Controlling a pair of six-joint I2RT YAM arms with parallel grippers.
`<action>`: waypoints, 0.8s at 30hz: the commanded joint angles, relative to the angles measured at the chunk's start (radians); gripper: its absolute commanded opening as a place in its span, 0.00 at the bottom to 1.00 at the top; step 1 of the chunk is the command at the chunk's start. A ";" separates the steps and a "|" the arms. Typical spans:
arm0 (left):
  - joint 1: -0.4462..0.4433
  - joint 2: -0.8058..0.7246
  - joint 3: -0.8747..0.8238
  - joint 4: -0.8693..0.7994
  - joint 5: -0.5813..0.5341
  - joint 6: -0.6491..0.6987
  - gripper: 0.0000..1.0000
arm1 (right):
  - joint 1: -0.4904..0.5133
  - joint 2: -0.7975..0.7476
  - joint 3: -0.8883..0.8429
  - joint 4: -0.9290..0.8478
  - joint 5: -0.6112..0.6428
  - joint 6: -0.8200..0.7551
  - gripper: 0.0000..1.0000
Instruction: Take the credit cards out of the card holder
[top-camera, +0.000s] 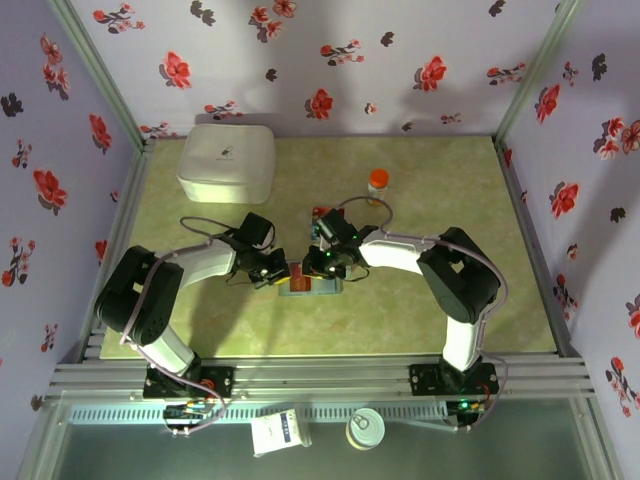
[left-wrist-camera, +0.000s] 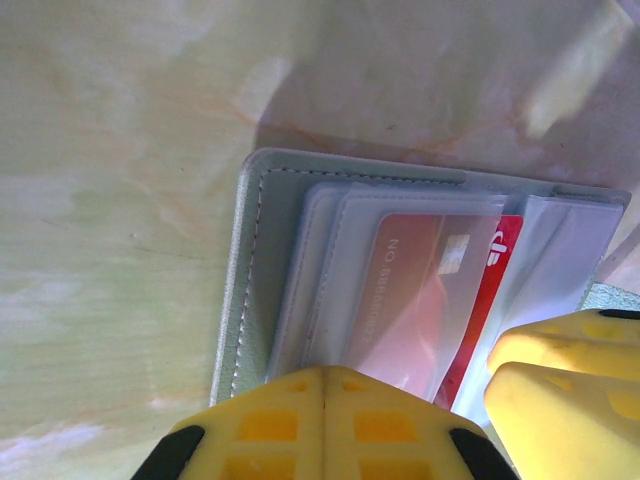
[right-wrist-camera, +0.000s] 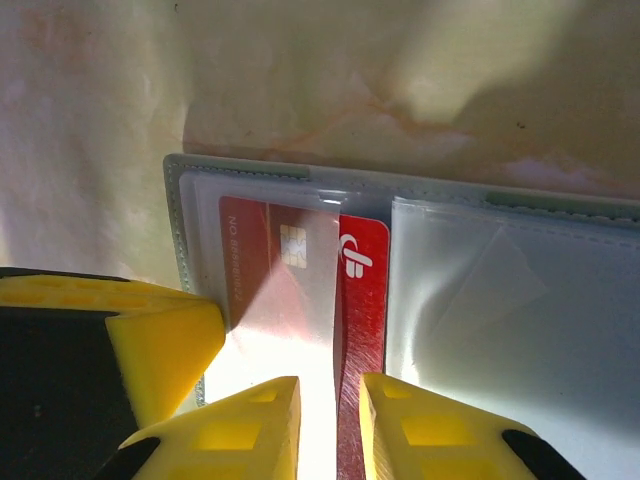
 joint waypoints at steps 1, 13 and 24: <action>-0.004 0.020 0.003 -0.033 -0.012 0.021 0.00 | 0.005 0.020 -0.003 -0.007 0.013 -0.021 0.24; -0.003 0.023 0.001 -0.035 -0.011 0.020 0.00 | 0.005 0.039 -0.008 -0.017 0.032 -0.028 0.25; -0.004 0.024 -0.003 -0.030 -0.008 0.019 0.00 | 0.005 0.048 -0.025 0.041 -0.005 -0.004 0.25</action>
